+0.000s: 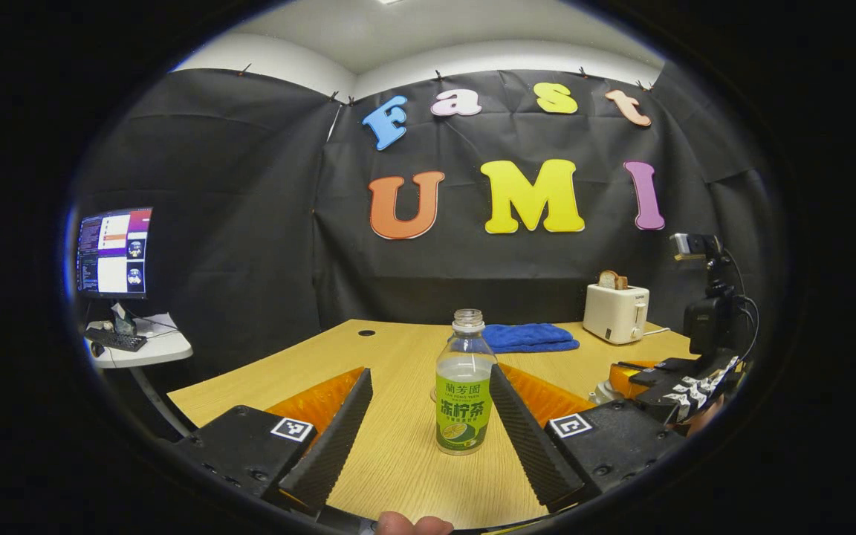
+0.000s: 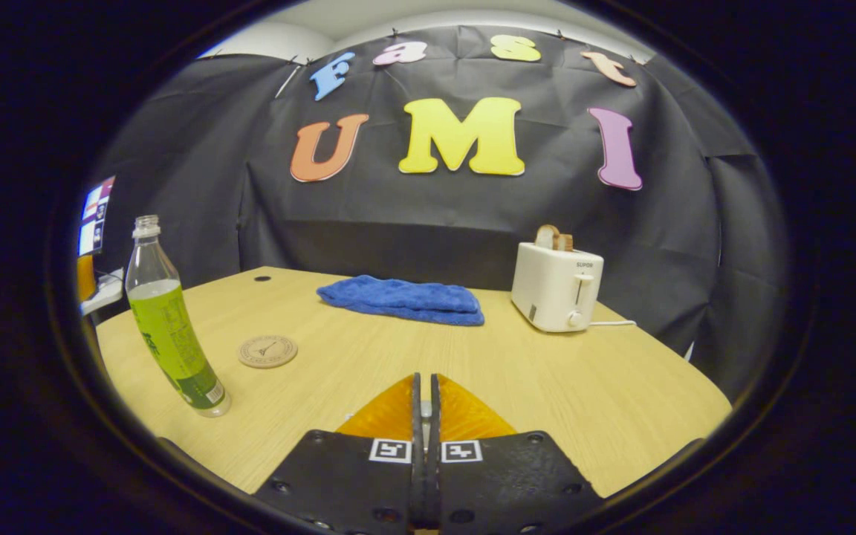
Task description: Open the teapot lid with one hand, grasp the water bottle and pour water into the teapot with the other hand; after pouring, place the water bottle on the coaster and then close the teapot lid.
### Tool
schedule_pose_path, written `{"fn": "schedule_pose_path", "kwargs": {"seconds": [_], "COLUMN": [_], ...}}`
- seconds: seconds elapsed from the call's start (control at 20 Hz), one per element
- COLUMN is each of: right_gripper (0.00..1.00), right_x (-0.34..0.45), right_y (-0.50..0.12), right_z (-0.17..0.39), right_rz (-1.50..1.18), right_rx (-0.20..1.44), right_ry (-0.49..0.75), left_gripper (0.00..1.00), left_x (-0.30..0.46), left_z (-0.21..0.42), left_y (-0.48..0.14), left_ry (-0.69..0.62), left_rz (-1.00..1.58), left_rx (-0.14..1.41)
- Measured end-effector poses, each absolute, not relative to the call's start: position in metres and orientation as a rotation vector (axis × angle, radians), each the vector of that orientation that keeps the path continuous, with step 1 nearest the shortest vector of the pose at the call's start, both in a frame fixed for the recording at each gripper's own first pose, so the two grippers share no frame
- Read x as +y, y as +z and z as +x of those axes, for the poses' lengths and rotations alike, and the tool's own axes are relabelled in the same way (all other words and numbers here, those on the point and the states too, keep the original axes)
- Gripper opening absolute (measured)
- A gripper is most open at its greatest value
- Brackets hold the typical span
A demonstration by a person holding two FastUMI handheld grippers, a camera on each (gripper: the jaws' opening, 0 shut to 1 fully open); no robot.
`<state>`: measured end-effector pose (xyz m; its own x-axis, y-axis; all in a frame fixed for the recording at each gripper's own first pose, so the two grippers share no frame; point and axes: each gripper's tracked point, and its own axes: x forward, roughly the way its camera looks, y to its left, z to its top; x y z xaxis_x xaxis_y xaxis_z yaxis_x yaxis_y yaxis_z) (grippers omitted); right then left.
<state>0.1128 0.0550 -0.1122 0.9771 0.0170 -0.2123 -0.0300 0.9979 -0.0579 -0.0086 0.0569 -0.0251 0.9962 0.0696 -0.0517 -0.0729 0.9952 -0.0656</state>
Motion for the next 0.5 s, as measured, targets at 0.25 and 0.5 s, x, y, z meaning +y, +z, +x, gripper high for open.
{"fn": "schedule_pose_path", "kwargs": {"seconds": [0.25,0.5], "right_gripper": [0.0,0.0], "right_x": [0.051,0.043], "right_y": [-0.085,-0.067], "right_z": [0.109,0.097], "right_rz": [-0.051,-0.049], "right_rx": [0.159,0.152], "right_ry": [0.035,0.064], "left_gripper": [0.99,0.99], "left_x": [0.054,0.047], "left_z": [-0.006,0.006], "left_y": [-0.031,-0.049], "left_ry": [0.063,0.035], "left_rz": [-0.07,-0.059], "left_rx": [0.066,0.104]}}
